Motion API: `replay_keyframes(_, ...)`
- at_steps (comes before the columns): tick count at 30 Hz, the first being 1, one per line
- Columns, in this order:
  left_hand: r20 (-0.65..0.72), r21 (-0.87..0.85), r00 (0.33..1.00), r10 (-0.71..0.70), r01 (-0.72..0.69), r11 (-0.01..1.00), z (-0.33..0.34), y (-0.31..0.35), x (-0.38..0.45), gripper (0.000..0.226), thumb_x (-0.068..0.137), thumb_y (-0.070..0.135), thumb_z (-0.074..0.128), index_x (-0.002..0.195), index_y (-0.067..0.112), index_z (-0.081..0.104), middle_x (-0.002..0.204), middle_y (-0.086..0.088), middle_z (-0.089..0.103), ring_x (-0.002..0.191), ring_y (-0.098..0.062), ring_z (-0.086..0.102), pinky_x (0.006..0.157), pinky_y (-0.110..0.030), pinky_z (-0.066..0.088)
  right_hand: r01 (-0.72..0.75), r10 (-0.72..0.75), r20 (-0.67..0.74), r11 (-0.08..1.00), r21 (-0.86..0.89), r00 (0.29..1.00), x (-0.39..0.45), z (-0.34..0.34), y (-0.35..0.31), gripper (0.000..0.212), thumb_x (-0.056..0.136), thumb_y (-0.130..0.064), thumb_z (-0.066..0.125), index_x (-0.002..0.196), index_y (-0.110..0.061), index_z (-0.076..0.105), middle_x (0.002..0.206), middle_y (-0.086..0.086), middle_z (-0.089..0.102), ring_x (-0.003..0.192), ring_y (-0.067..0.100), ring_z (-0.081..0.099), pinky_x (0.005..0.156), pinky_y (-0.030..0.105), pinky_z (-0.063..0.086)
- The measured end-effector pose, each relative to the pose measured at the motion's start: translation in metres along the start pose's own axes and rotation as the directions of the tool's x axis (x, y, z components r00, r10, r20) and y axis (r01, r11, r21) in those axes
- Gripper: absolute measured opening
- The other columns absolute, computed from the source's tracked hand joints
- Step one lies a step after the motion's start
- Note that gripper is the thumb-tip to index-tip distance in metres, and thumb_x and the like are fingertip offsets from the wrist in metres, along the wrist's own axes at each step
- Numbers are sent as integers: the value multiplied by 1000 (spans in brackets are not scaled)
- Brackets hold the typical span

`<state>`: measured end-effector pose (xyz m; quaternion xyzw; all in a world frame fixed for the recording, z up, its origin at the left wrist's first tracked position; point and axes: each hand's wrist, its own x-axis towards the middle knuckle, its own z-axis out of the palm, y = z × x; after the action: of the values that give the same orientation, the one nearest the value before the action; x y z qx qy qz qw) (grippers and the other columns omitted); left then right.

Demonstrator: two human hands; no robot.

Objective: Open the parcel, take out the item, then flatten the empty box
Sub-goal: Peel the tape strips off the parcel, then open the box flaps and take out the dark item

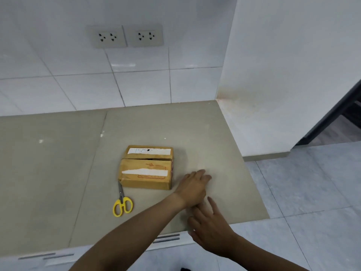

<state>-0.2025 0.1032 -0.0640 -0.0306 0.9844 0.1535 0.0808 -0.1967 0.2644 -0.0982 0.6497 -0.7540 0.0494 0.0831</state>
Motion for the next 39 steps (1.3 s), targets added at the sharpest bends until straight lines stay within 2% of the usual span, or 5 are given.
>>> replay_keyframes(8,-570,62,816,-101,165,984,-79,-75,-61,51,84,18,50,135,19,49,146,-4,45,132,-24,43,105,-40,36,-132,151,-126,981,143,981,88,-32,9,44,90,-35,43,120,-10,64,130,12,61,121,28,57,105,47,35)
replay_keyframes(15,-87,-596,405,-910,711,373,-71,-134,-115,70,95,54,36,149,16,16,154,-17,25,133,-44,34,103,-56,37,-402,475,-9,755,518,880,147,-39,-16,39,100,-34,42,135,-17,44,137,4,52,126,23,43,107,40,33)
replay_keyframes(19,112,-870,491,-864,469,154,-77,-146,-117,72,92,55,42,150,21,17,151,-14,32,128,-41,42,79,-47,53,-397,527,-120,753,525,841,146,-46,-44,28,96,-28,44,118,-17,56,114,1,62,105,22,54,95,42,37)
replay_keyframes(27,-53,-865,642,-765,354,357,-84,-152,-105,81,84,36,69,150,20,23,153,-11,29,134,-30,39,103,-42,44,-150,331,-152,728,669,931,143,-52,-85,28,96,-23,36,113,-20,57,101,-8,68,100,-16,40,92,25,32)
replay_keyframes(39,-94,-900,804,-588,183,395,-93,-200,-138,57,92,-10,37,143,13,44,141,-9,52,128,-21,49,103,-35,45,-274,245,-202,954,-125,948,134,-49,-52,24,94,-33,41,93,-21,63,99,0,67,110,24,60,111,59,25)
